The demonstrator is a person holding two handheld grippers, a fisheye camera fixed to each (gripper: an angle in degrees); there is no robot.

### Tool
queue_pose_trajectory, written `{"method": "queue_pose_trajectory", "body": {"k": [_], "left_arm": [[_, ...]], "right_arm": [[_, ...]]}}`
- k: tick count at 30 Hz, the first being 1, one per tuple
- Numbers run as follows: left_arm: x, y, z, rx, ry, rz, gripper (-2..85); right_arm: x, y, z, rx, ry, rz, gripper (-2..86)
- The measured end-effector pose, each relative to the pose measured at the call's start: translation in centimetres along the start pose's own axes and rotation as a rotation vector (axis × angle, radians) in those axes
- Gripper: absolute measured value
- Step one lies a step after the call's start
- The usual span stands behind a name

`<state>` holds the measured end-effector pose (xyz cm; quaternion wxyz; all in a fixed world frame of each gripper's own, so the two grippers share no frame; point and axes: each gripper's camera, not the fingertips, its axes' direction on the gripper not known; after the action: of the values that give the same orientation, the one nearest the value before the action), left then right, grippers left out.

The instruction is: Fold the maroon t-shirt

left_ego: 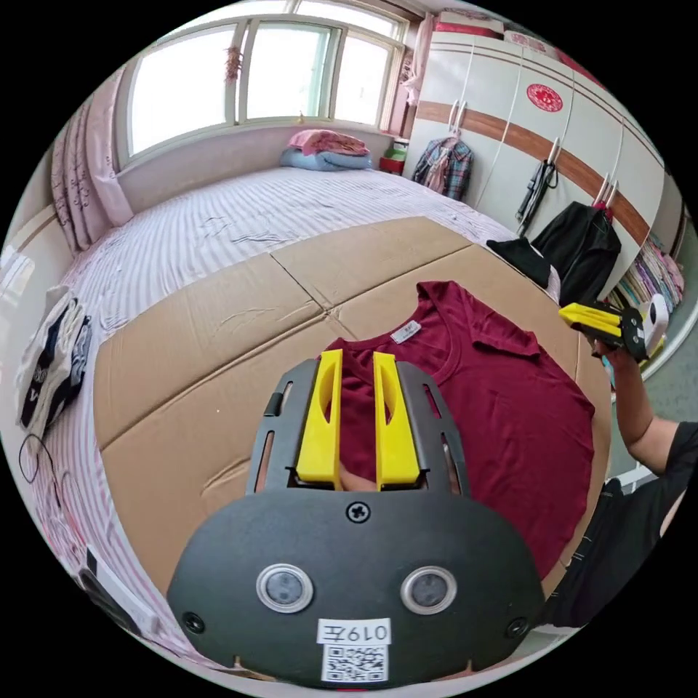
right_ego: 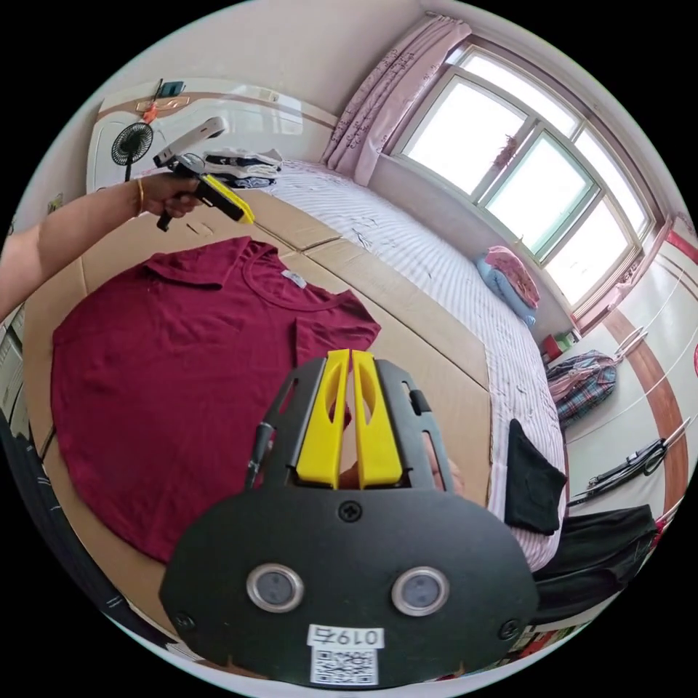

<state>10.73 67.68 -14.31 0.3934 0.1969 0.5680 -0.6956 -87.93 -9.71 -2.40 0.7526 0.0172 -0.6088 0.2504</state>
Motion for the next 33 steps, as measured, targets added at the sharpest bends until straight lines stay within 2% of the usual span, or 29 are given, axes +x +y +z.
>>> {"method": "queue_pose_trajectory", "body": {"k": [5,9,16,27,33], "left_arm": [[-1.5,-8.5,3.7,-0.126,-0.016,0.019,7.0],[-1.5,-13.9,7.0,-0.260,-0.122,0.064,6.2],[-2.5,-20.6,7.5,-0.238,-0.033,0.071,2.8],[-3.0,-30.7,7.9,-0.227,-0.128,0.020,1.3],[-3.2,-35.4,8.0,-0.231,-0.127,0.004,1.3]], "right_arm": [[1.9,-9.0,3.2,0.000,-0.099,-0.005,-0.9],[0.6,-13.6,4.1,0.014,-0.109,-0.030,-0.9],[-0.7,-21.0,4.5,0.012,-0.148,-0.064,-1.0],[-0.5,-29.3,3.5,-0.026,-0.139,-0.053,-0.9],[2.7,-36.5,6.5,-0.073,-0.121,-0.010,0.1]]}}
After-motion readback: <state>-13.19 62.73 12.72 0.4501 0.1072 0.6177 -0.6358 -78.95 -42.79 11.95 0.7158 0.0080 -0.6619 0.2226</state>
